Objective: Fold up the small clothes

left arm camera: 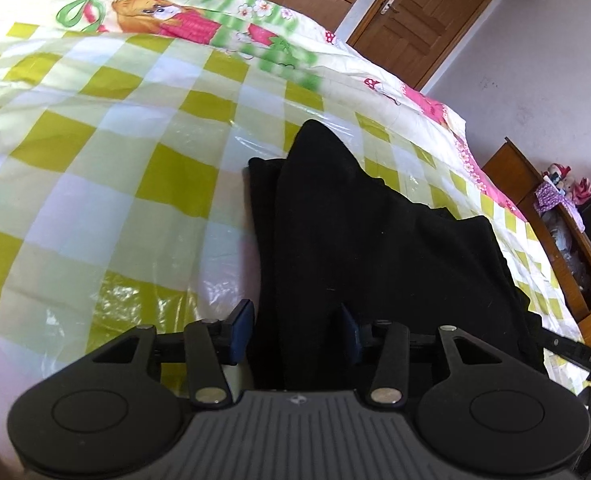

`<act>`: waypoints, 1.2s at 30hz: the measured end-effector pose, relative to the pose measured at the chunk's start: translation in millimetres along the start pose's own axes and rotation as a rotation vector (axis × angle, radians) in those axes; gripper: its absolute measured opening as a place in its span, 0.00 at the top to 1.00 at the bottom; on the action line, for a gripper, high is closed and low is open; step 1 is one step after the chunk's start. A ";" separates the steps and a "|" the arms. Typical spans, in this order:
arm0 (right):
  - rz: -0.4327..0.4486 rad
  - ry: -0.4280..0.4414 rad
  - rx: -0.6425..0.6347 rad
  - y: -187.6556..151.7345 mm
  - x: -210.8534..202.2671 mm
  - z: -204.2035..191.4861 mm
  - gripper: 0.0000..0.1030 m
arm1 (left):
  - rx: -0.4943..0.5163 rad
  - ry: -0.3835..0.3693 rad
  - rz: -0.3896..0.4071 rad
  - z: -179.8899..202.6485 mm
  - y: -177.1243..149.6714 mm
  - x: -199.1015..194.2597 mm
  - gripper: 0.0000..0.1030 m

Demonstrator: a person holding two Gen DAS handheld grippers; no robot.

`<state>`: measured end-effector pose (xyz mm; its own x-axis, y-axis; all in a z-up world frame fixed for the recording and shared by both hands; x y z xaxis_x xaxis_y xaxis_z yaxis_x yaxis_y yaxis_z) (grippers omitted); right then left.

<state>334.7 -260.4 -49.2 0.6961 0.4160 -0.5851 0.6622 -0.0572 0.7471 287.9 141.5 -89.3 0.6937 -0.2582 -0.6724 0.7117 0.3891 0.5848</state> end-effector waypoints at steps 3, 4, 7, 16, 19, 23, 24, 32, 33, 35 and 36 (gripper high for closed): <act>-0.033 0.006 0.006 -0.7 14.5 1.6 0.62 | 0.022 0.013 0.000 3.3 -1.5 1.6 0.41; -0.043 0.012 0.013 -0.7 20.6 2.2 0.62 | 0.021 0.012 -0.001 3.1 -1.1 2.4 0.41; -0.039 0.025 0.043 5.6 36.2 5.5 0.63 | 0.018 0.008 -0.004 3.6 0.0 2.0 0.40; 0.085 0.088 0.268 9.6 -16.3 22.7 0.93 | 0.073 -0.023 0.043 22.4 5.4 -12.4 0.39; 0.041 0.026 0.309 -7.6 -5.0 38.9 0.93 | 0.107 0.014 0.010 24.9 0.4 2.3 0.36; 0.038 0.013 0.337 -11.1 8.8 44.5 0.93 | 0.103 0.041 0.000 21.5 -3.3 8.3 0.36; 0.055 0.013 0.320 -7.0 5.8 41.5 0.93 | 0.103 0.042 0.010 21.7 -2.2 5.3 0.36; 0.025 -0.056 0.223 0.6 17.7 32.9 0.89 | 0.145 0.102 -0.003 20.7 -3.8 10.5 0.36; 0.033 -0.062 0.212 0.8 15.7 30.7 0.88 | 0.139 0.103 -0.006 18.2 -5.5 11.4 0.34; 0.044 -0.072 0.193 2.9 9.2 26.7 0.87 | 0.110 0.096 0.003 16.0 -5.1 6.1 0.34; 0.059 -0.071 0.189 4.0 3.1 25.9 0.87 | 0.111 0.097 0.019 17.0 -4.0 0.9 0.35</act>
<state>346.7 -282.9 -56.3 0.7484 0.3427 -0.5678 0.6555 -0.2514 0.7121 287.6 124.6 -84.6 0.6972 -0.1629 -0.6982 0.7101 0.2912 0.6411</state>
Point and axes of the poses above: each gripper's, at about its wrist camera, not at the fingertips, and x roughly the way its jaws point, z to its right, y to its top, the point moved 6 cm from there along x, roughly the way its jaws point, and after that the axes turned 2 degrees about y, right-handed, at the moved point
